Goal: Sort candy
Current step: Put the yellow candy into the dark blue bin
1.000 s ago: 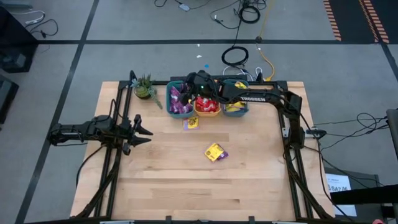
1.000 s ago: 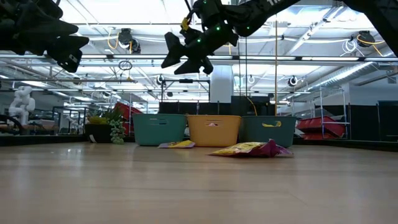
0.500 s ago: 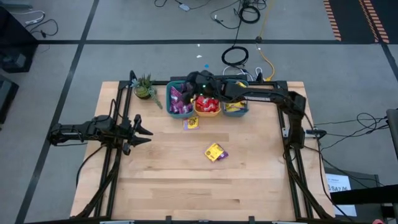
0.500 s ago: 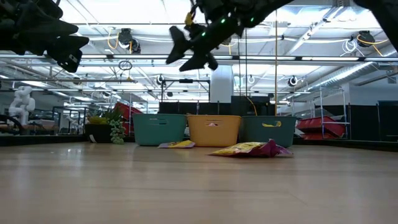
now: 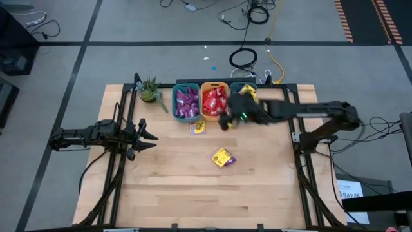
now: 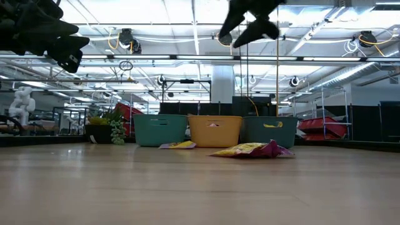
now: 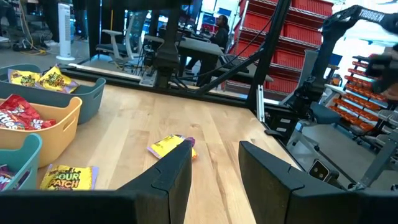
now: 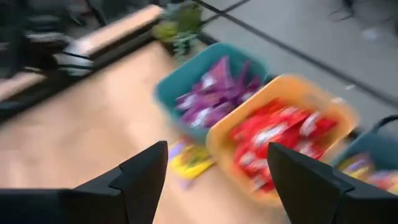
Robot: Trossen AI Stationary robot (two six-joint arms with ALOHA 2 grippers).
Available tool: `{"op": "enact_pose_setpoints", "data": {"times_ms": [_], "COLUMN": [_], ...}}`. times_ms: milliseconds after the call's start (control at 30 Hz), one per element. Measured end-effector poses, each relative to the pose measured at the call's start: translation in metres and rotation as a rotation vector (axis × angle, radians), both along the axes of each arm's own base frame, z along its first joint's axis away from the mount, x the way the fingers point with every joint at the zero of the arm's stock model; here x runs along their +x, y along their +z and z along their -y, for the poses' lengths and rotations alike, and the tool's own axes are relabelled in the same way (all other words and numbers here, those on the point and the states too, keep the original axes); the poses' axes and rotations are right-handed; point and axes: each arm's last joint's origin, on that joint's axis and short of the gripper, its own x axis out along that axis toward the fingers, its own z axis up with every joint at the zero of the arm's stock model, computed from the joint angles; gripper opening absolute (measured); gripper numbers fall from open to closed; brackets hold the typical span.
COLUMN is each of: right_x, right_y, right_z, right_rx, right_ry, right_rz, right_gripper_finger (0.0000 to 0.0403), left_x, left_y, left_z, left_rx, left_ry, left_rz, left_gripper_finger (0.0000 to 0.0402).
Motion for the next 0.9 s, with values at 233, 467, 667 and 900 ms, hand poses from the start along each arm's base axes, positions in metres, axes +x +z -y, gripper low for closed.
{"op": "enact_pose_setpoints", "data": {"times_ms": [233,467,667,900], "right_x": [-0.019,-0.01,0.01,0.022], "right_y": [-0.06,-0.145,-0.199,-0.253], "right_z": [-0.076,-0.105,-0.104,-0.095], "right_rx": [0.109,0.103,0.044,0.093], "right_ry": [0.177,0.256,0.257,0.202], "right_rz": [0.173,0.029,-0.075,-0.153], "right_gripper_finger": [0.0267,0.0267,0.0267,0.0232], "left_x": [0.0,0.0,0.0,0.0], "left_y": [0.0,0.0,0.0,0.0], "left_z": [0.0,0.0,0.0,0.0], "left_rx": [0.0,0.0,0.0,0.0], "left_ry": [0.0,0.0,0.0,0.0], "left_rz": [0.0,0.0,0.0,0.0], "left_gripper_finger": [0.0142,0.0142,0.0142,0.0142]}}
